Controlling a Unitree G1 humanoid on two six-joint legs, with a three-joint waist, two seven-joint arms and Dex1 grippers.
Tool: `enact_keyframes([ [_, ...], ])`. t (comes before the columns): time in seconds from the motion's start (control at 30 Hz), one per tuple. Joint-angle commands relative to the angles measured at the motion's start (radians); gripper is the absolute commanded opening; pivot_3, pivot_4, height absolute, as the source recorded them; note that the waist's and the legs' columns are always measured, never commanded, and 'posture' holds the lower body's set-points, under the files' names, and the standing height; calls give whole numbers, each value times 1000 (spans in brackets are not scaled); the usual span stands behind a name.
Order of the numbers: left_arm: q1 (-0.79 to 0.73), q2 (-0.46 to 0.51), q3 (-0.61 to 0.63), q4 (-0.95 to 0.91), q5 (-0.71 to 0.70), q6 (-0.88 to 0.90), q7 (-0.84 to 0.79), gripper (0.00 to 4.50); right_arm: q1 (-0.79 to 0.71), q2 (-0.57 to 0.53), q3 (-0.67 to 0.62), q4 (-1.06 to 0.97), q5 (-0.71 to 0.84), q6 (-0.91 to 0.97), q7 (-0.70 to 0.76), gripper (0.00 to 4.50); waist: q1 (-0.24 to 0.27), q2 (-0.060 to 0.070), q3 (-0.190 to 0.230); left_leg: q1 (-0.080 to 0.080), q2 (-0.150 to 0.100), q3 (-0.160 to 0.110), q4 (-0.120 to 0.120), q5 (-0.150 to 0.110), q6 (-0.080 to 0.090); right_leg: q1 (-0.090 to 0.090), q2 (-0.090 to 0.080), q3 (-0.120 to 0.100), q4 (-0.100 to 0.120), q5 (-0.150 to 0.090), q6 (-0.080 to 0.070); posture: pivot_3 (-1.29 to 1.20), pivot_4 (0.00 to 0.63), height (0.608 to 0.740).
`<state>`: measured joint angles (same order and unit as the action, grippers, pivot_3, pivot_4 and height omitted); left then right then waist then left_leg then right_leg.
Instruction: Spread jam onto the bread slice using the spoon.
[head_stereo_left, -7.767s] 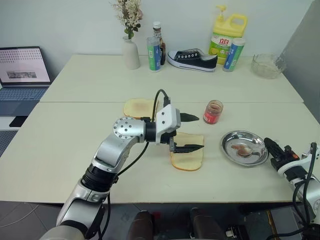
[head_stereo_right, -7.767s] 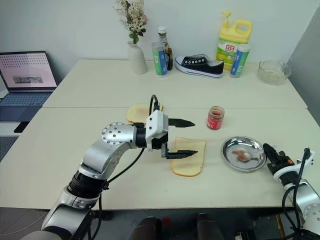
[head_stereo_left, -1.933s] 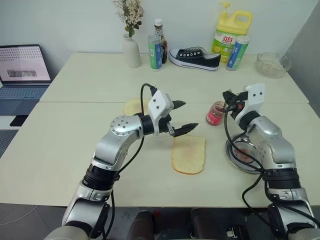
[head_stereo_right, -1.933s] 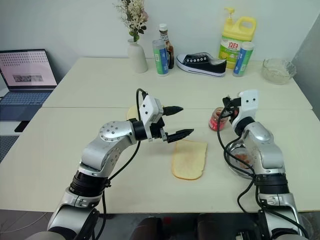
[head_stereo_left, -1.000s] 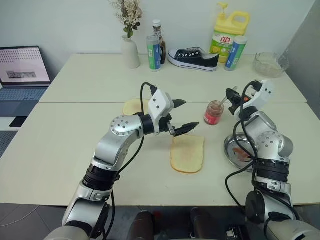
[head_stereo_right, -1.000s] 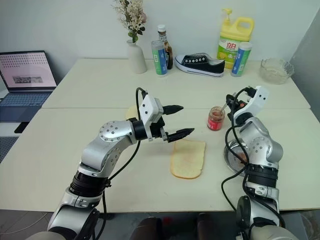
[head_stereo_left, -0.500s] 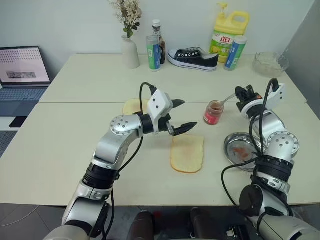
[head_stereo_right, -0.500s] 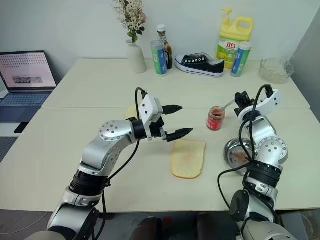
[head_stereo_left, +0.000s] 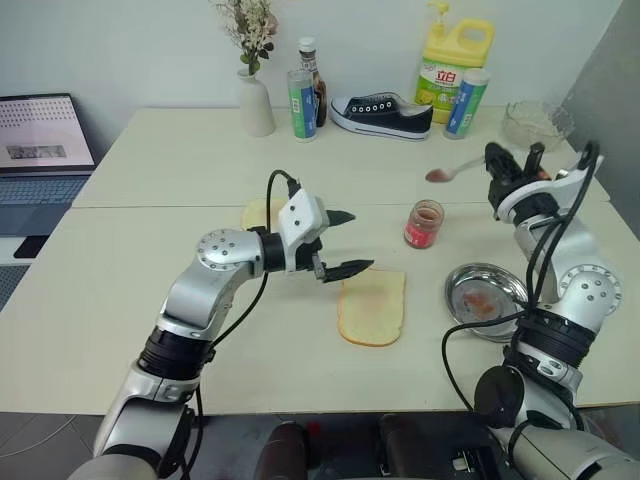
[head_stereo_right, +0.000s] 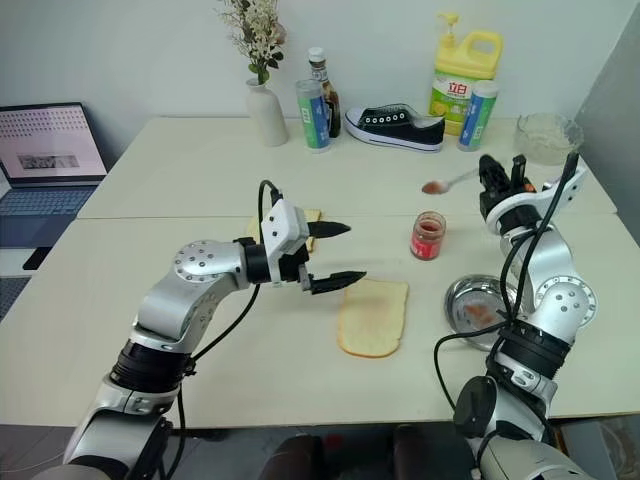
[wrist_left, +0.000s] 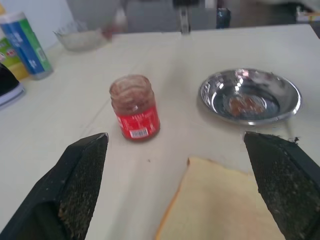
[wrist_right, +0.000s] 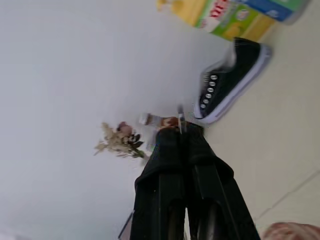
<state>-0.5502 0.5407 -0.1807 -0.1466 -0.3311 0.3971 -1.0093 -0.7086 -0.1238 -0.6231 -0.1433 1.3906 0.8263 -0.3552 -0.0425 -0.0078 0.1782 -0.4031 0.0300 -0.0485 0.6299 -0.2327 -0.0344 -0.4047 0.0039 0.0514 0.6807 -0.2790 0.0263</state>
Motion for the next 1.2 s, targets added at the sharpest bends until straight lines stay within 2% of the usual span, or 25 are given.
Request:
enact_keyframes([
  [0.03, 48, 89, 34, -95, -59, 14, -106, 4500, 42, -63, 117, -161, 126, 81, -12, 28, -2, 0, 0, 0, 0, 0, 0, 0, 0, 0, 0, 0, 0, -1, -1, 0, 150, 740],
  [0.17, 134, 190, 58, -167, -122, 41, -189, 4500, 130, -181, 293, -306, 87, 157, 71, 28, -7, 0, 0, -1, 0, -1, 0, 0, 0, 0, 0, -1, 0, -1, -2, 0, 150, 740],
  [0.3, 230, 259, 86, -224, -151, 66, -208, 4500, 253, -269, 457, -436, -93, 136, 210, 28, -7, 0, 0, -1, 0, -2, 0, 0, 0, 0, 0, -3, 0, -5, 1, 0, 150, 740],
  [0.4, 275, 280, 104, -245, -161, 76, -196, 4500, 326, -315, 572, -491, -268, 79, 304, 28, -6, 0, 0, -1, 0, -3, 0, 0, 0, 0, 0, -3, -1, -6, 0, 0, 150, 740],
  [0.6, 280, 271, 109, -252, -167, 94, -162, 4500, 395, -343, 695, -510, -496, -29, 440, 28, -5, -2, 1, 0, 0, -3, 0, 0, 0, 0, 0, -4, 0, -6, 0, 0, 150, 740],
  [0.8, 289, 276, 110, -259, -172, 99, -149, 4500, 405, -373, 751, -504, -653, -104, 563, 28, -2, -5, 3, 0, 1, -3, 0, 0, 0, 0, 1, -4, 0, -6, 0, 0, 150, 740],
  [0.93, 302, 281, 108, -256, -158, 87, -146, 4500, 408, -358, 758, -501, -676, -127, 624, 28, 0, -5, 3, 0, 1, -3, 0, 0, 0, 0, 1, -3, 0, -6, 0, 0, 150, 740],
  [1.2, 313, 282, 115, -265, -160, 87, -128, 4500, 390, -239, 666, -389, -618, -25, 543, 28, 4, -6, 3, 0, 1, -3, 1, 0, 0, 0, 1, -4, 0, -6, 0, 0, 150, 740],
])
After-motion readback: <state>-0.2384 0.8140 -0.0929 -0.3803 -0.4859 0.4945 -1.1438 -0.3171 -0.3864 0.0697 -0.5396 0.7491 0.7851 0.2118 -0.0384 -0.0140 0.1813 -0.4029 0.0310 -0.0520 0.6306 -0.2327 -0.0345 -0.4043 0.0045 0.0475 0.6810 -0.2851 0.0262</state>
